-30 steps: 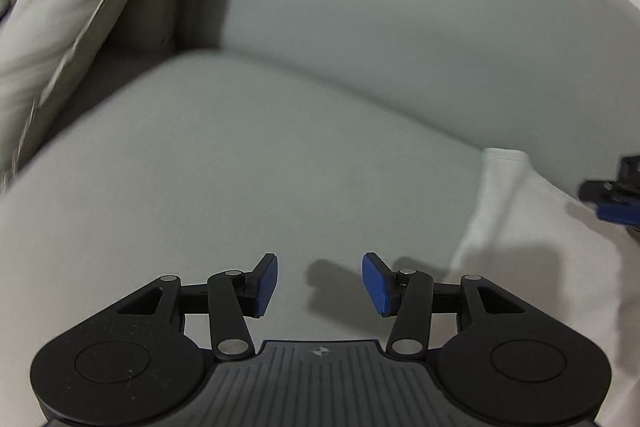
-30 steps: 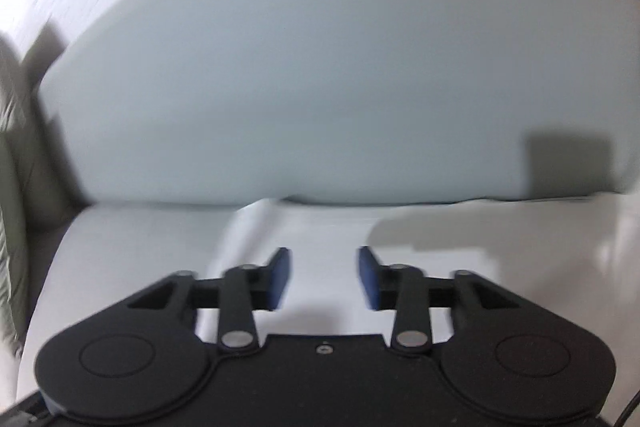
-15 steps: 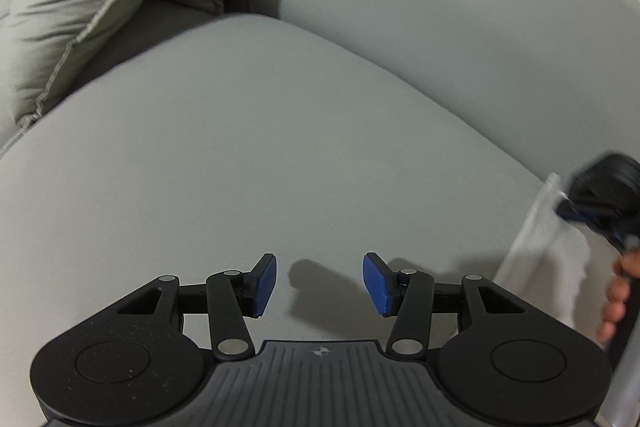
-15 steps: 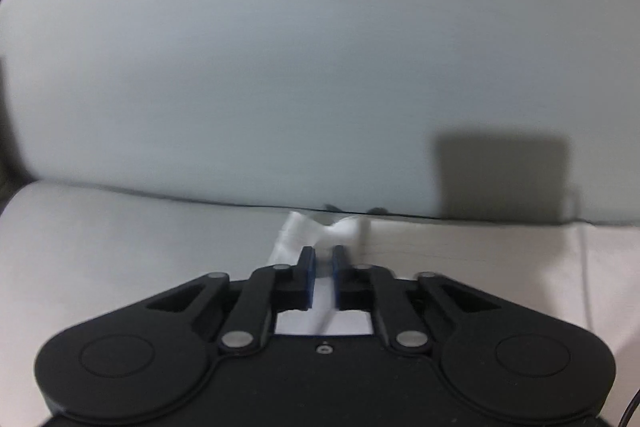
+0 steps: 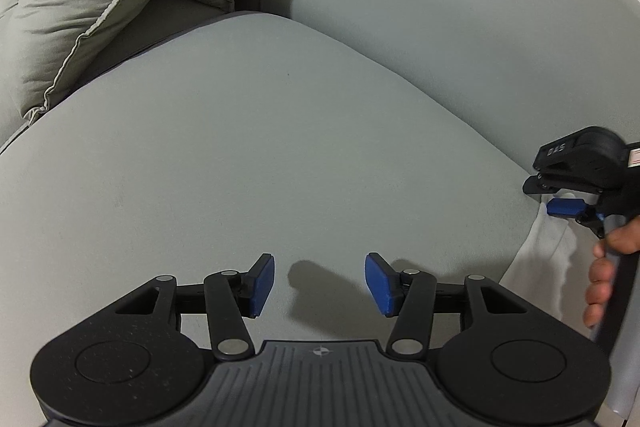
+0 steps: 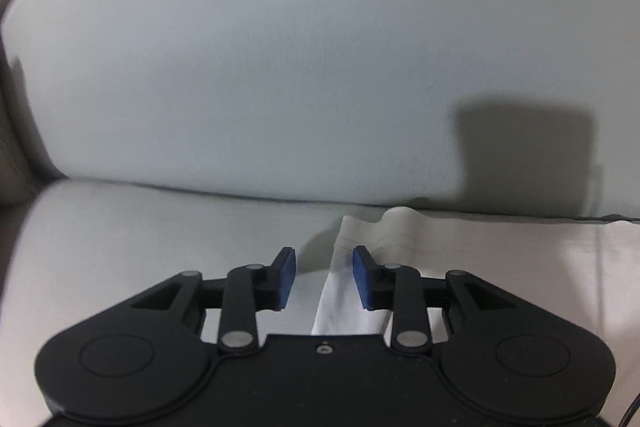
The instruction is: Fold clothes
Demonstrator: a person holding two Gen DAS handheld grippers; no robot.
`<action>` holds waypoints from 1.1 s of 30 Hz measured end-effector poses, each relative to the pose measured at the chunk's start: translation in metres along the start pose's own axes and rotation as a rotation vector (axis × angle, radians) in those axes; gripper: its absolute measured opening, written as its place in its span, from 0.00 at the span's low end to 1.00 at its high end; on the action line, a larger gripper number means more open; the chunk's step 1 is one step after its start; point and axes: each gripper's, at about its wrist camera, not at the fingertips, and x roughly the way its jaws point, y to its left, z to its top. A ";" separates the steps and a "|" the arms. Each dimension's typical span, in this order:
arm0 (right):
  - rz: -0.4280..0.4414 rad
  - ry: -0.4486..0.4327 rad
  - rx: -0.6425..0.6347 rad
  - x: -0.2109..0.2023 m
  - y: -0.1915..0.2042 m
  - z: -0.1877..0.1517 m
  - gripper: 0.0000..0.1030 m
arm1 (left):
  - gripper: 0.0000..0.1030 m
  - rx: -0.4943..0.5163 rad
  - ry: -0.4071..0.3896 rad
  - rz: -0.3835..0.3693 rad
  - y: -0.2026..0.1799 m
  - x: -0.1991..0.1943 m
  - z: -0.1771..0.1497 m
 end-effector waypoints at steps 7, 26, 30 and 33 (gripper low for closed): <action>0.028 -0.137 -0.026 -0.019 0.003 -0.018 0.02 | 0.49 -0.014 -0.013 0.010 0.004 0.001 0.002; 0.319 -0.373 0.126 -0.165 -0.064 -0.104 0.34 | 0.50 0.081 -0.070 0.047 -0.010 -0.010 0.002; 0.347 -0.513 0.169 -0.283 -0.124 -0.159 0.36 | 0.50 0.141 -0.122 -0.056 -0.017 -0.048 0.001; 0.336 -0.580 0.246 -0.341 -0.186 -0.183 0.42 | 0.50 0.183 -0.185 -0.196 -0.021 -0.085 -0.003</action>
